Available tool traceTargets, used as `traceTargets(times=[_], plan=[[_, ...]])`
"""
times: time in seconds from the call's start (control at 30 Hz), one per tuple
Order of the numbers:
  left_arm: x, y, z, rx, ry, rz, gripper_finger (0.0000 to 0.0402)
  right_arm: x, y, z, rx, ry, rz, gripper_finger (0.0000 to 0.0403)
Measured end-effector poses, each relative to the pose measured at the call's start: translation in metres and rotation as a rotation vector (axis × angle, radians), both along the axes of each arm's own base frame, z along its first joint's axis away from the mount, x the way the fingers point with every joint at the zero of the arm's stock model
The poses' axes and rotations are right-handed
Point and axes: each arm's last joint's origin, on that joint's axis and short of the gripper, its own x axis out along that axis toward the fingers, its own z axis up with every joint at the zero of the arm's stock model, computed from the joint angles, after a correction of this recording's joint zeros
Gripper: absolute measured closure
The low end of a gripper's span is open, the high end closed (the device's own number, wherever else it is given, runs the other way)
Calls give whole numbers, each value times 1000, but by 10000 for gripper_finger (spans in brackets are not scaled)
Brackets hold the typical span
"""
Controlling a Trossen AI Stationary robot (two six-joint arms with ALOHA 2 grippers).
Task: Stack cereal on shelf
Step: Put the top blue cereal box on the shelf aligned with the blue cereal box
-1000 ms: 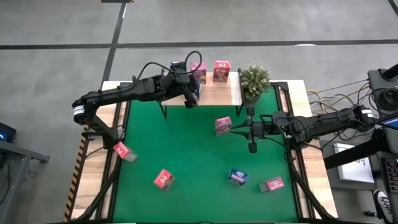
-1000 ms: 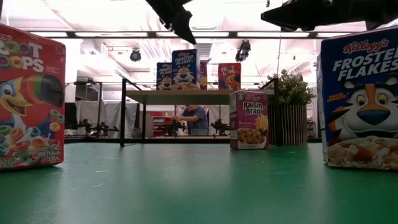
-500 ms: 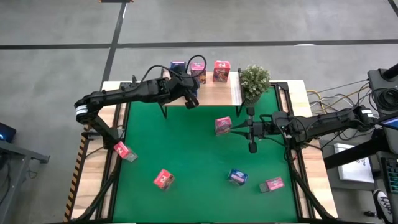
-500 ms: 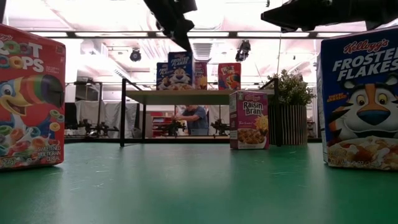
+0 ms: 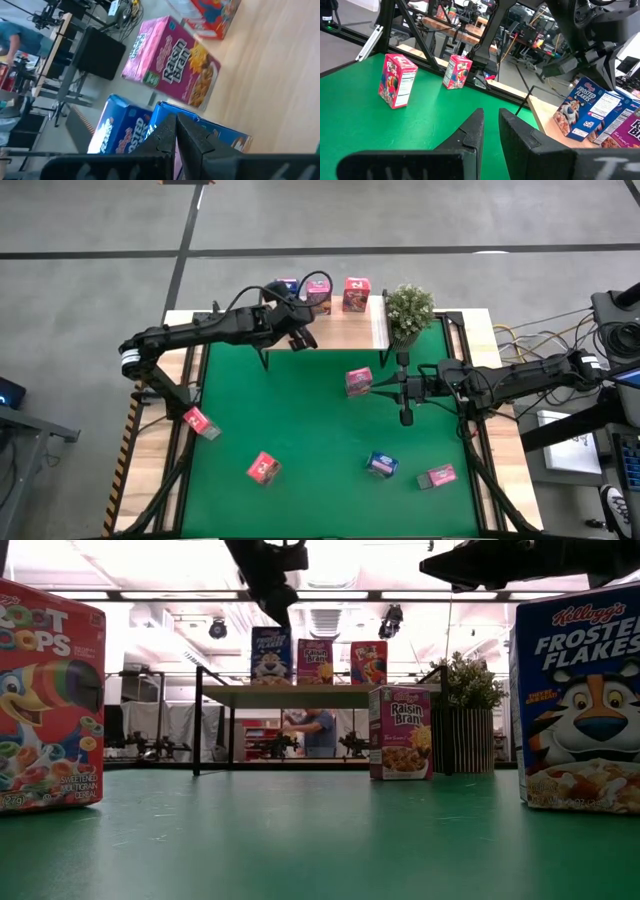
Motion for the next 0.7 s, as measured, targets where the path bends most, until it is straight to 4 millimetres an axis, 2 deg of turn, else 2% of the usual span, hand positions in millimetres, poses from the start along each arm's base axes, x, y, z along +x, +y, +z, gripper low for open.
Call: traceTargets(times=[0.7], plan=[[-7, 5, 0, 27, 57, 42, 402, 0, 0, 0, 0, 1, 0, 355]])
